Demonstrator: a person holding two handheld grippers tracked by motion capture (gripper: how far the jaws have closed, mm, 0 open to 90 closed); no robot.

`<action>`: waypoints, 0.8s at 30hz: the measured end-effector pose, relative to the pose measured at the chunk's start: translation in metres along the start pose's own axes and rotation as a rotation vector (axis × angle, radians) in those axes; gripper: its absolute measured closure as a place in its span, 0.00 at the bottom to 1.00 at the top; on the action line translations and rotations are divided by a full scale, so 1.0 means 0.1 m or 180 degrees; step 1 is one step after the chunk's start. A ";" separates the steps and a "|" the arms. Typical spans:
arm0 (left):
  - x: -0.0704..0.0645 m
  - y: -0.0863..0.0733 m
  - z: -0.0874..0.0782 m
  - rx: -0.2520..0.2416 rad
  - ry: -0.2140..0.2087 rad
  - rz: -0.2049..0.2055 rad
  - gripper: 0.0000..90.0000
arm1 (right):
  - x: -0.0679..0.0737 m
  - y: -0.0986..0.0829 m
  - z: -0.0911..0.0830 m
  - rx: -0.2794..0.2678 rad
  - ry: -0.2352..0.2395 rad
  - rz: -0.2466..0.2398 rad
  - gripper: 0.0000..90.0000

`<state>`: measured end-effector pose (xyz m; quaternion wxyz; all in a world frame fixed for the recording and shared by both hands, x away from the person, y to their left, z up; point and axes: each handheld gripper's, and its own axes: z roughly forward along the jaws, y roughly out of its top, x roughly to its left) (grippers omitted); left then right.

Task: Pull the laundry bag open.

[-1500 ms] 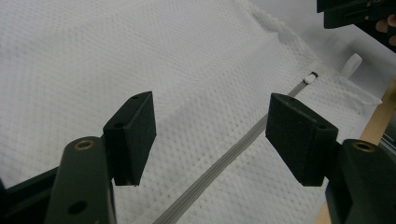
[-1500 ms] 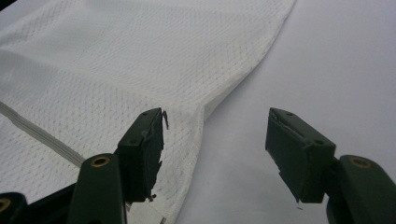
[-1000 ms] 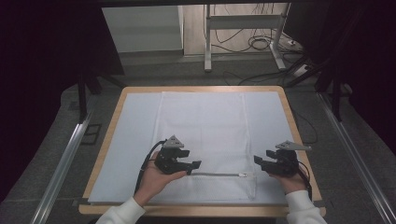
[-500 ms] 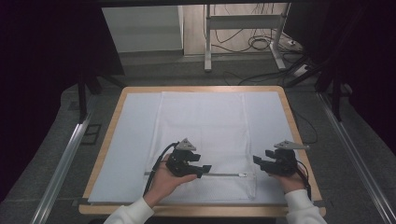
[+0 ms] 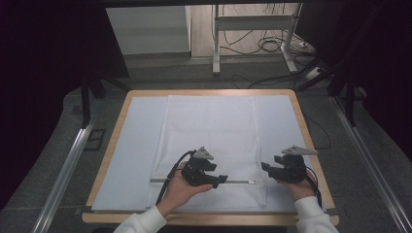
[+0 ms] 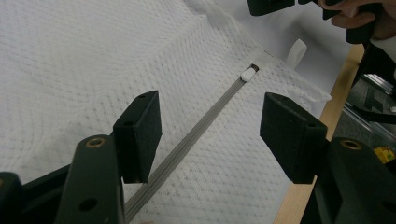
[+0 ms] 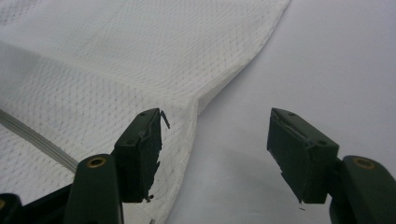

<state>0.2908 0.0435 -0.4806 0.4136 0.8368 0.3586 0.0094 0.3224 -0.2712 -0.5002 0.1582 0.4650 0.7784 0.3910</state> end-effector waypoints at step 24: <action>-0.16 0.08 0.16 0.0077 -0.0137 -0.0073 0.44 | 0.00 0.04 0.01 -0.0053 -0.0001 -0.0066 0.38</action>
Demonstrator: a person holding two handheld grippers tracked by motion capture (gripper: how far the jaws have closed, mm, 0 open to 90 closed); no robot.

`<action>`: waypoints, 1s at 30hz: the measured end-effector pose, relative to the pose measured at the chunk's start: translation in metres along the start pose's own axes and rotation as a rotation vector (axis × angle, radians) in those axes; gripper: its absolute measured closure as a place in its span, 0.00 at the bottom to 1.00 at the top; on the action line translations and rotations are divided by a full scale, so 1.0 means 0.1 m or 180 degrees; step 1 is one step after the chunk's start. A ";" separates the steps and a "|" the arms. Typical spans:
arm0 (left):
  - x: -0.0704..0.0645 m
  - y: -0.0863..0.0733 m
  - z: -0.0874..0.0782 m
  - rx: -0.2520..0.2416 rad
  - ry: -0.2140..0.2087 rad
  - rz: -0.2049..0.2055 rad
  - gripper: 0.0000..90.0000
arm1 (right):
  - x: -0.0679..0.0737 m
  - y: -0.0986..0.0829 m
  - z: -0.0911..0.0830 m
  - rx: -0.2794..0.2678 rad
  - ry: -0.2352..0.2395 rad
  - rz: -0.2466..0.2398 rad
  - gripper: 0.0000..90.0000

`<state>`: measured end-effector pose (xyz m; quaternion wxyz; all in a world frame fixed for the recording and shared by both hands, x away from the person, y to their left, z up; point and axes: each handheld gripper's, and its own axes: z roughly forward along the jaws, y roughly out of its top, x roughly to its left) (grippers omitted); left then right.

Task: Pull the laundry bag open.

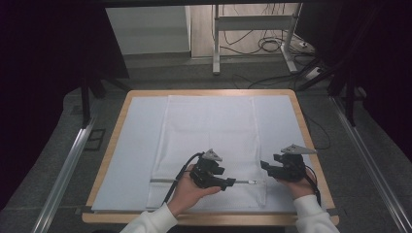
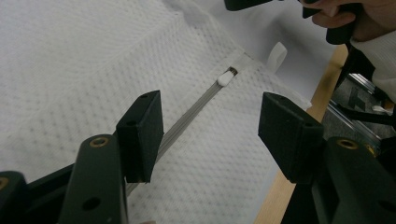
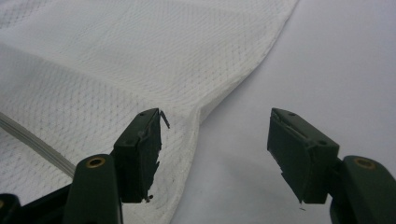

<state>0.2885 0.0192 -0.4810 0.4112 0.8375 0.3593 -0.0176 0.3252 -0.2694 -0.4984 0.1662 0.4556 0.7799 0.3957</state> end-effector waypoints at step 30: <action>-0.06 0.10 0.47 0.0141 -0.0277 -0.0340 0.49 | 0.01 0.05 0.07 0.0028 -0.0014 -0.0087 0.38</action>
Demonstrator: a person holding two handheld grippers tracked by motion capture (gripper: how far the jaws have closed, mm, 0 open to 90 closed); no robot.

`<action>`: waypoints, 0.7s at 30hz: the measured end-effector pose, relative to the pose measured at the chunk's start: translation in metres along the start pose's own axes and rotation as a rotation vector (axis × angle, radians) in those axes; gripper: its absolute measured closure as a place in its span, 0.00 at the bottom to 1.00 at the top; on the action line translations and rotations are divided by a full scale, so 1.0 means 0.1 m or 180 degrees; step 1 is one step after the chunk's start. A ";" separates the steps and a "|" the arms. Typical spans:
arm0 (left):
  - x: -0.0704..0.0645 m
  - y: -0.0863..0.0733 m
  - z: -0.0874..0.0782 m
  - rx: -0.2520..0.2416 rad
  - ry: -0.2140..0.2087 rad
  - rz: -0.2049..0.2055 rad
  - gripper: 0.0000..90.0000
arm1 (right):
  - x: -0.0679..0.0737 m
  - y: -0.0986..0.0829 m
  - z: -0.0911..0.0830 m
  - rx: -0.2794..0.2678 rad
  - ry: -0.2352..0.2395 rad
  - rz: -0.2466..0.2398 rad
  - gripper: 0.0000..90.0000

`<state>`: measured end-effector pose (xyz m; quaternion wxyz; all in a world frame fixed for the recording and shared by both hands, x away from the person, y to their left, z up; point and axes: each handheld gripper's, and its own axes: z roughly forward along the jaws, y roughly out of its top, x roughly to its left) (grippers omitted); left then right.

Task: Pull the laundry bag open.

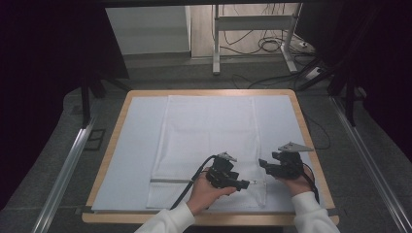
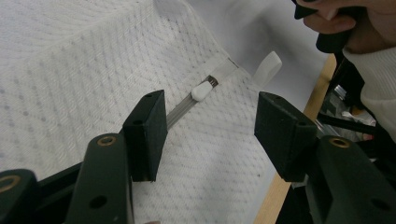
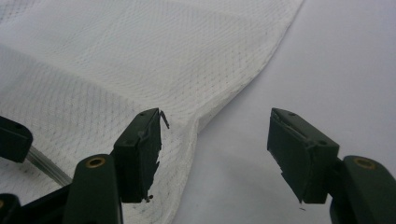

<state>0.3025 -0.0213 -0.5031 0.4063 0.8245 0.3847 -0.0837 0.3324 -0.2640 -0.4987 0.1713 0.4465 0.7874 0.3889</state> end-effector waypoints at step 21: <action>-0.03 0.08 0.18 0.0059 -0.0032 -0.0039 0.50 | -0.02 0.00 -0.05 -0.0087 -0.0067 0.0027 0.38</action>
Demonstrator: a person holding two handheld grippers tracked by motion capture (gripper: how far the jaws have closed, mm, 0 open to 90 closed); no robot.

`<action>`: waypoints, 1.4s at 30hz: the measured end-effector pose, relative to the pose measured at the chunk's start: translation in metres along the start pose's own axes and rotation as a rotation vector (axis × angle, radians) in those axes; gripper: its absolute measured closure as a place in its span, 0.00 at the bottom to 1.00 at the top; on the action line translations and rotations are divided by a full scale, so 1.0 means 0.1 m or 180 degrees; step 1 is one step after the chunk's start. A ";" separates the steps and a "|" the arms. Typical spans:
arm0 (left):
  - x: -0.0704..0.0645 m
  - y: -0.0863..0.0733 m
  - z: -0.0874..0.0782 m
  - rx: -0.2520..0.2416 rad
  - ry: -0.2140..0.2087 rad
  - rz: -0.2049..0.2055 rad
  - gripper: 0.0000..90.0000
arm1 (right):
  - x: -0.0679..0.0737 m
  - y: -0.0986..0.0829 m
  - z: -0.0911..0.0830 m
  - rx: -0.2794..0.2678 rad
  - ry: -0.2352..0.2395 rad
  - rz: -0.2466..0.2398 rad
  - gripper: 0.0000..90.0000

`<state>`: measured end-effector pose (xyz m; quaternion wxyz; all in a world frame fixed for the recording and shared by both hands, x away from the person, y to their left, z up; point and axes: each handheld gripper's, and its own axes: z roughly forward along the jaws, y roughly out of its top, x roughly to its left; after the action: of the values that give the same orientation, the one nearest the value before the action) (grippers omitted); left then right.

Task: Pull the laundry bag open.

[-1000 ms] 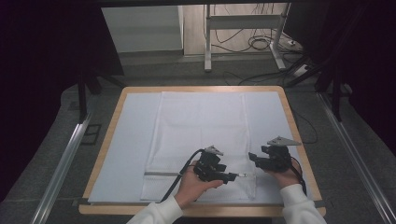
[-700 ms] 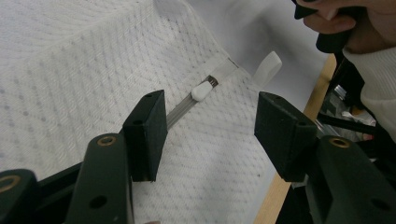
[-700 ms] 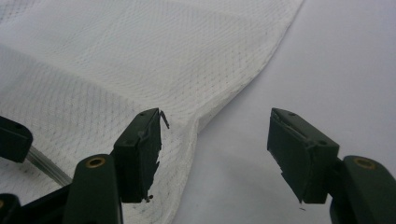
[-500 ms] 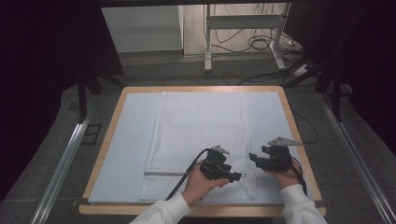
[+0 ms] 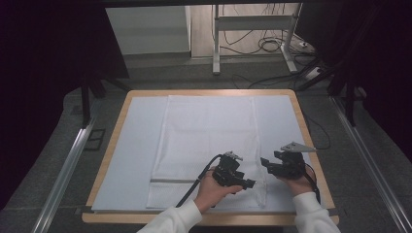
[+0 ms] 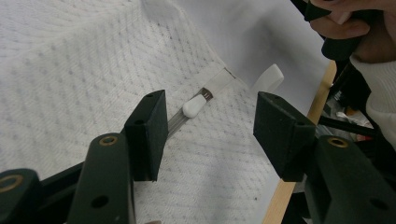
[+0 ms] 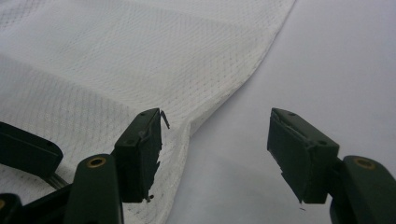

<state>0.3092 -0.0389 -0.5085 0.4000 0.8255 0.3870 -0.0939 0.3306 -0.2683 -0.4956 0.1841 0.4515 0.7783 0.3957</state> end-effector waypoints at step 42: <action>0.00 0.02 0.24 0.0077 -0.0102 -0.0036 0.63 | -0.06 0.00 -0.04 -0.0053 -0.0102 0.0073 0.38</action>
<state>0.3142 -0.0571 -0.5232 0.3957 0.8264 0.3840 -0.1140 0.3313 -0.2752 -0.4931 0.1957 0.4651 0.7667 0.3969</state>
